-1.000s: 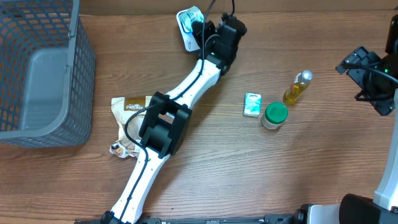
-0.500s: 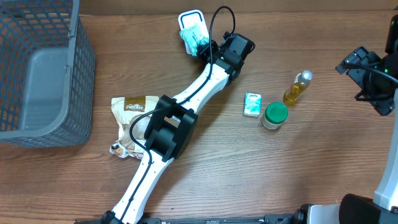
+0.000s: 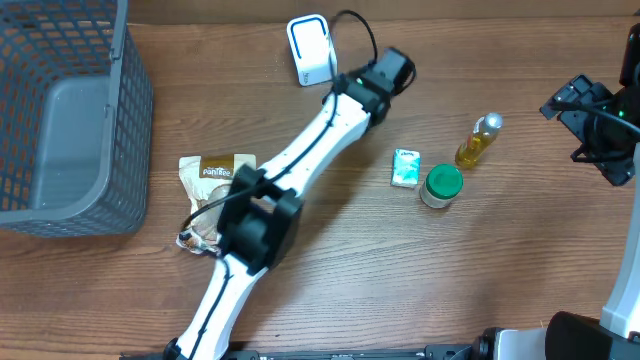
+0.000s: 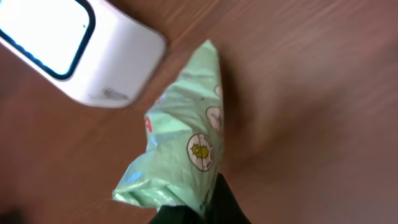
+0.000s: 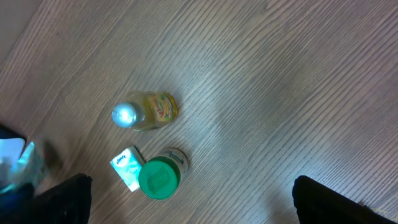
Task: Scan the item barcode
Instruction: 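Press the wet-wipes pack against the scanner face with the left gripper, then carry the wet-wipes pack down and release it beside the jar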
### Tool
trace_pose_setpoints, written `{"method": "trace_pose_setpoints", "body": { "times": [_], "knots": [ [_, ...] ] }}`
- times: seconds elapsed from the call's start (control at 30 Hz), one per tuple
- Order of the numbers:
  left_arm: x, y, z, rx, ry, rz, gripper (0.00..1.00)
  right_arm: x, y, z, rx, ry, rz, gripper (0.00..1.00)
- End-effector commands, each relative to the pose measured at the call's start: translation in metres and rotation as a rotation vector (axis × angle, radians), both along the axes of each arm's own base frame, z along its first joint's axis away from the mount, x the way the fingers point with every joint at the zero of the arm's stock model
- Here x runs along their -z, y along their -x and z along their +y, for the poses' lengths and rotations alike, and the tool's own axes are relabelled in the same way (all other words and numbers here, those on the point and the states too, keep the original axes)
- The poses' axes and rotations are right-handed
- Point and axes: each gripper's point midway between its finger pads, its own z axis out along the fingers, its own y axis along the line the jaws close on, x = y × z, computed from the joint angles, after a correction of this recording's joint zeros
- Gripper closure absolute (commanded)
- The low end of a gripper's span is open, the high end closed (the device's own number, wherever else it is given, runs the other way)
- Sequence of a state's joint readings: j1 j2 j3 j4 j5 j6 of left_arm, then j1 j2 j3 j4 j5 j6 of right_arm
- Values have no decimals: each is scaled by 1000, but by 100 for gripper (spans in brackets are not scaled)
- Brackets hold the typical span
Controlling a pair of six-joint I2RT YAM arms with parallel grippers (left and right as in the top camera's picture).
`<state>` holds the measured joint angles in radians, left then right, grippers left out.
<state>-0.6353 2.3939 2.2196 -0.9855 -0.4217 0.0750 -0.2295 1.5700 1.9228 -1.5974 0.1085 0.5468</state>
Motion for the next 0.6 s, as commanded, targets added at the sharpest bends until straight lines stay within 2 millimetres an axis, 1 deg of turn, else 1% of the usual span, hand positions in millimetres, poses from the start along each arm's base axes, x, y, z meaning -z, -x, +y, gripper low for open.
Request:
{"method": "trace_pose_setpoints", "body": {
  "times": [0.0, 0.07, 0.13, 0.23, 0.3, 0.37, 0.47, 0.57],
  "knots": [
    [-85, 38, -39, -46, 500, 116, 95, -3, 1, -1, 8, 4, -12, 0],
    [-95, 54, -45, -56, 579, 190, 95, -3, 1, -1, 8, 4, -12, 0],
    [-93, 66, -44, -98, 603, 252, 96, -3, 1, -1, 8, 4, -12, 0],
    [-78, 79, -36, -195, 582, 324, 96, -3, 1, -1, 8, 4, -12, 0],
    [-66, 93, -32, -249, 547, 385, 96, -3, 1, -1, 8, 4, -12, 0],
    [-60, 102, -31, -254, 516, 418, 95, -3, 1, -1, 8, 4, -12, 0],
    [-53, 117, -30, -256, 479, 463, 88, -3, 1, -1, 8, 4, -12, 0],
    [-49, 131, -32, -253, 466, 519, 88, -3, 1, -1, 8, 4, -12, 0]
  ]
}}
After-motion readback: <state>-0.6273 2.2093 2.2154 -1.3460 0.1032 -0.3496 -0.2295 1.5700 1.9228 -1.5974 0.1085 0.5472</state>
